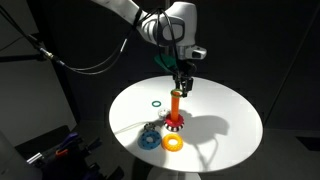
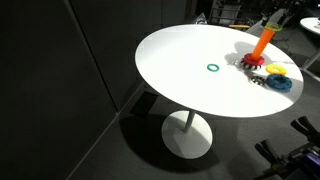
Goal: Put the yellow ring through the pole
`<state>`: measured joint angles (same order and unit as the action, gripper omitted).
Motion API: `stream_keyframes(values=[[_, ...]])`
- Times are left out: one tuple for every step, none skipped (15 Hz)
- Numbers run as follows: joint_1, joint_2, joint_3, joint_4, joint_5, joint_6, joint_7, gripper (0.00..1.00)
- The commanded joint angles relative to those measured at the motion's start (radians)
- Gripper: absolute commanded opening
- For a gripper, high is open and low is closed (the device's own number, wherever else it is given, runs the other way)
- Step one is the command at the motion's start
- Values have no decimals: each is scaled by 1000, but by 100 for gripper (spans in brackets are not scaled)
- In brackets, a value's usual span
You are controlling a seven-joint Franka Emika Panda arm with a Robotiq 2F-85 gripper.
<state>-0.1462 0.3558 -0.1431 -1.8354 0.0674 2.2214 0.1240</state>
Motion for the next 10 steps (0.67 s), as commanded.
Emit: stream_keyframes(values=[[-18, 34, 16, 46, 42, -32, -35, 45], [-18, 37, 19, 45, 50, -32, -40, 45], [-18, 38, 22, 45, 58, -32, -45, 45], [-17, 39, 24, 45, 62, -32, -47, 45], [-18, 40, 26, 43, 68, -33, -51, 45], [-18, 40, 29, 42, 74, -36, -54, 45], [-19, 38, 31, 40, 79, -41, -60, 45], [-18, 36, 32, 36, 82, -44, -63, 45], [-17, 33, 33, 33, 84, -50, -67, 45], [-16, 30, 33, 29, 84, -56, -69, 45]])
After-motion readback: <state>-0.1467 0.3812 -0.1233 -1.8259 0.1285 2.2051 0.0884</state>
